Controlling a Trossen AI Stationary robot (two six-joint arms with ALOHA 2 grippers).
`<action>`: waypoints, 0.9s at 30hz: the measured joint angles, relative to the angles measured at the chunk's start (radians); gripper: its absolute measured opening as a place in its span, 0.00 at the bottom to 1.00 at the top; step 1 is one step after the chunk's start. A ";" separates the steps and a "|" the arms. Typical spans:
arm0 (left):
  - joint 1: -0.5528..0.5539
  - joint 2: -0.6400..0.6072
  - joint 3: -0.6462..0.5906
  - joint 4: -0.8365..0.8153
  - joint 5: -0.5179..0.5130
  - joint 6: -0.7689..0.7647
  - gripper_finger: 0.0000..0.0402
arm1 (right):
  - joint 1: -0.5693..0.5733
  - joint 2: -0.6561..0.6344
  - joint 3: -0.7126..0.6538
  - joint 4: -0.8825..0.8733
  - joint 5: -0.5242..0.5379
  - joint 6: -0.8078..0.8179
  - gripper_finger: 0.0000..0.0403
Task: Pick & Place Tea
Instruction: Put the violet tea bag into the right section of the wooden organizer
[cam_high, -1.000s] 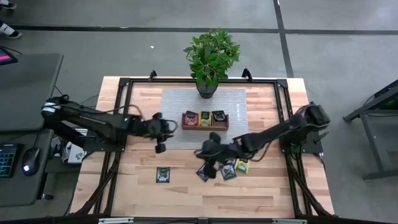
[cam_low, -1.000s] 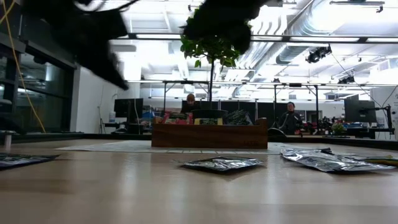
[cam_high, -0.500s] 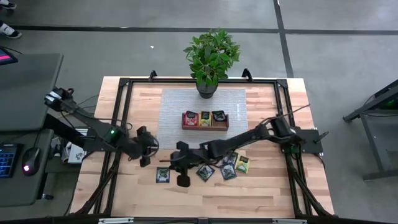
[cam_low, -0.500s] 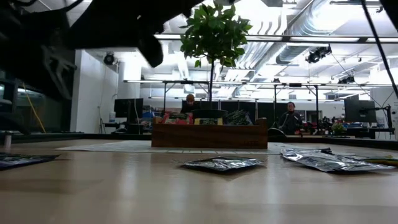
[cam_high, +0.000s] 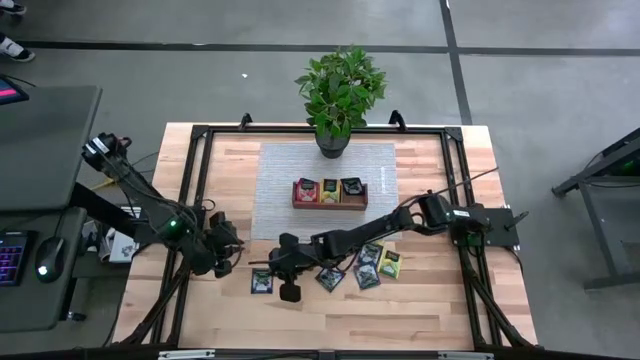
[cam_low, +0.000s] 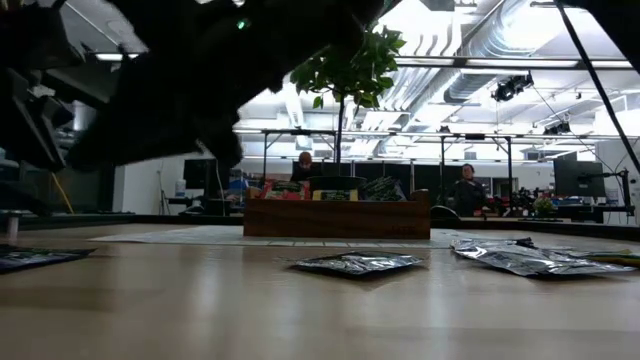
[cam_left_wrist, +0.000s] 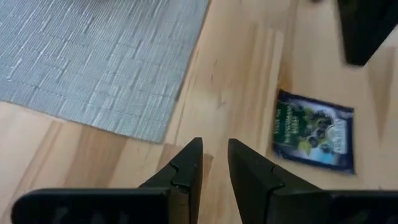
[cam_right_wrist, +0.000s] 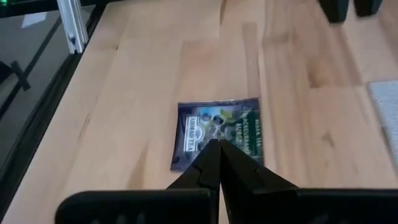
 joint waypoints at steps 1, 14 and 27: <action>-0.009 0.007 0.000 0.006 -0.005 -0.012 0.18 | 0.000 0.006 0.000 0.015 -0.007 0.007 0.00; -0.077 0.140 0.000 0.038 -0.010 -0.174 0.18 | 0.020 0.038 0.000 0.115 -0.013 -0.031 0.00; -0.075 0.154 0.001 0.081 -0.007 -0.189 0.18 | 0.024 0.087 -0.001 0.175 -0.025 -0.025 0.00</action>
